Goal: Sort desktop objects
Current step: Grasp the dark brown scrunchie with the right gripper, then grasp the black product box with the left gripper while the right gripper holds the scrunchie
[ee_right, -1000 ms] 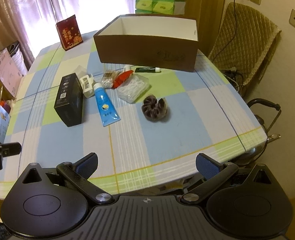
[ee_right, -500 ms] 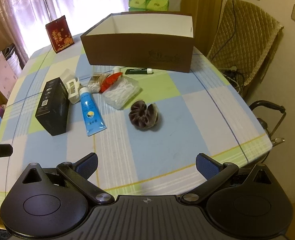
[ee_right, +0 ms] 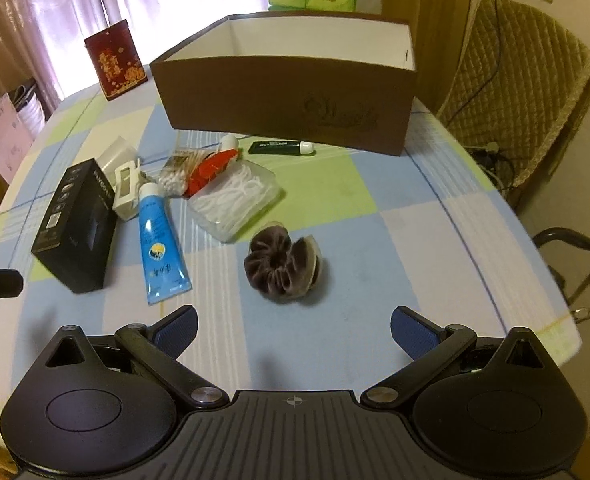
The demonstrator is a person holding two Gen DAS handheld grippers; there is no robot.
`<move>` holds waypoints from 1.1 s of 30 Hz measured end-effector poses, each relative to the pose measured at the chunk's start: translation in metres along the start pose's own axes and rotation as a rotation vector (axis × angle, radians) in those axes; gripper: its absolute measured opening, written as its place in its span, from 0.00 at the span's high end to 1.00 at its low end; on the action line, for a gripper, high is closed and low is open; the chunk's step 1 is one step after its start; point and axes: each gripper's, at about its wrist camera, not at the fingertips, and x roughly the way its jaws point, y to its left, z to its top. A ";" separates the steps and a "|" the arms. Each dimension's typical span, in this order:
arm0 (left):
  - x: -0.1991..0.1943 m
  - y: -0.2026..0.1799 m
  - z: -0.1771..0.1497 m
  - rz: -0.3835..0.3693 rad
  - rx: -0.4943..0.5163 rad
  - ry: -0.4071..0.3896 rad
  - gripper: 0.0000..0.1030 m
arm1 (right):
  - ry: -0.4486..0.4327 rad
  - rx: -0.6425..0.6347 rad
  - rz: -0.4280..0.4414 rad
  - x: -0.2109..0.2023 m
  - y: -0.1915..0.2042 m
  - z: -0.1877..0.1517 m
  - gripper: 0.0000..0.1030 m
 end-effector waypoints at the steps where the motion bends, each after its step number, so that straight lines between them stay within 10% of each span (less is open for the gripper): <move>1: 0.003 0.000 0.003 0.003 -0.001 -0.001 0.01 | 0.000 0.003 0.008 0.004 -0.001 0.002 0.05; 16: 0.049 -0.004 0.038 0.057 -0.029 0.020 0.03 | 0.047 -0.001 0.031 0.072 -0.003 0.024 0.40; 23: 0.063 -0.003 0.047 0.081 -0.033 0.031 0.03 | 0.045 -0.081 0.032 0.082 -0.004 0.027 0.73; 33: 0.092 -0.003 0.061 0.097 -0.044 0.073 0.13 | 0.053 0.019 -0.005 0.075 -0.055 0.039 0.76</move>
